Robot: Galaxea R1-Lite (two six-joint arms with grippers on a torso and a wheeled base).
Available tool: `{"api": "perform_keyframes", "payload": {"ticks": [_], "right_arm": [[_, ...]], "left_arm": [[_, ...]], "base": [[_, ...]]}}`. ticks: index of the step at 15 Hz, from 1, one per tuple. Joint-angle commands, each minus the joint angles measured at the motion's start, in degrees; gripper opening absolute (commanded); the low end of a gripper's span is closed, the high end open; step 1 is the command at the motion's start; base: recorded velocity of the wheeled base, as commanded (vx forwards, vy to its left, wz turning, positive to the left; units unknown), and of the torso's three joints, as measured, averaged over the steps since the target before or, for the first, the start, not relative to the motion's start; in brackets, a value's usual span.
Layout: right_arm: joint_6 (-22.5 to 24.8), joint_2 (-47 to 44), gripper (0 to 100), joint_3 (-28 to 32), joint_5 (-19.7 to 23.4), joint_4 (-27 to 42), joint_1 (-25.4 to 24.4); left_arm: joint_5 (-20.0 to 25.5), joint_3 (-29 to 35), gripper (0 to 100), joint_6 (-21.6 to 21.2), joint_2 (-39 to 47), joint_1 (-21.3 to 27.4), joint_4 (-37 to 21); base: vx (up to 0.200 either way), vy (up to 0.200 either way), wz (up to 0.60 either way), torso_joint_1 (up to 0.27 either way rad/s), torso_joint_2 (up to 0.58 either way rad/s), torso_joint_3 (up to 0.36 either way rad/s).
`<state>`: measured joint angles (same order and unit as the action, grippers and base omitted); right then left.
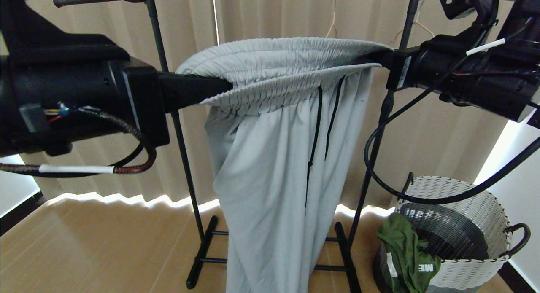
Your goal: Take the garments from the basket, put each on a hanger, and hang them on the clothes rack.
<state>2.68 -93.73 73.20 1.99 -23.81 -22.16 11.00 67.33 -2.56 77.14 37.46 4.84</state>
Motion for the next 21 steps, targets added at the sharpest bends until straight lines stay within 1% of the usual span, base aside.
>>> {"api": "perform_keyframes", "payload": {"ticks": [1,2,3,4,5,6,8,12,13,14,15,16,17,18,19,21], "right_arm": [[0.04,5.14,0,-1.05,0.03,1.31,0.1],[0.04,6.9,0,-1.57,0.03,1.92,0.1],[0.04,7.78,0,-2.28,0.03,2.28,0.1],[0.13,9.36,0,-5.18,0.12,2.71,0.1],[0.13,9.97,0,-7.64,0.12,2.19,0.1],[0.13,10.15,0,-8.43,0.12,1.92,0.1],[0.13,9.89,0,-8.6,0.47,1.75,0.1],[0.04,9.62,0,-8.96,0.47,1.75,0.01],[-1.89,11.29,0,-9.66,0.3,2.19,-0.69],[-2.68,12.17,0,-9.84,0.21,2.45,-1.13],[-3.65,13.75,0,-10.1,0.21,3.24,-2.1],[-3.74,16.3,0,-11.24,0.21,4.91,-2.18],[-3.74,17.0,0,-11.59,0.21,5.44,-2.18],[-3.74,19.91,0,-12.38,0.39,7.64,-2.27],[-3.74,22.01,0,-13.26,0.65,9.13,-2.62],[-3.74,25.0,0,-15.02,0.65,11.94,-5.0]], "left_arm": [[-1.68,7.11,0,-3.15,6.97,-3.27,-0.01],[-4.05,10.45,0,-5.79,9.78,-4.5,0.17],[-5.63,12.12,0,-6.76,11.28,-4.77,0.35],[-8.18,14.15,0,-6.93,13.65,-4.77,0.43],[-8.71,13.88,0,-6.93,14.26,-4.77,0.43],[-8.71,13.44,0,-6.84,14.35,-4.77,0.43],[-8.71,12.48,0,-6.84,14.35,-4.77,0.43],[-8.8,12.74,0,-6.84,14.7,-4.85,0.43],[-9.33,13.44,0,-6.76,16.11,-5.03,0.52],[-9.5,13.71,0,-6.58,16.55,-5.03,0.52],[-10.29,15.02,0,-6.05,17.96,-5.03,1.05],[-12.49,18.36,0,-5.17,20.94,-5.03,1.93],[-13.37,19.6,0,-5.0,21.82,-5.03,2.19],[-15.65,23.55,0,-4.56,24.64,-5.03,2.19],[-15.83,25.31,0,-4.56,25.87,-4.94,2.1],[-15.92,27.15,0,-4.56,27.62,-4.94,2.1]], "base": [[0.0,0.0,0.0,0.0,0.0,0.0],[0.0,0.0,0.0,0.0,0.0,0.0],[0.0,0.0,0.0,0.0,0.0,0.0],[0.0,0.0,0.0,0.0,0.0,0.0],[0.0,0.0,0.0,0.0,0.0,0.0],[0.0,0.0,0.0,0.0,0.0,0.0],[0.0,0.0,0.0,0.0,0.0,0.0],[0.0,0.0,0.0,0.0,0.0,0.0],[0.0,0.0,0.0,0.0,0.0,0.0],[0.0,0.0,0.0,0.0,0.0,0.0],[0.0,0.0,0.0,0.0,0.0,0.0],[0.0,0.0,0.0,0.0,0.0,0.0],[0.0,0.0,0.0,0.0,0.0,0.0],[0.0,0.0,0.0,0.0,0.0,0.0],[0.0,0.0,0.0,0.0,0.0,0.0],[0.0,0.0,0.0,0.0,0.0,0.0]]}}
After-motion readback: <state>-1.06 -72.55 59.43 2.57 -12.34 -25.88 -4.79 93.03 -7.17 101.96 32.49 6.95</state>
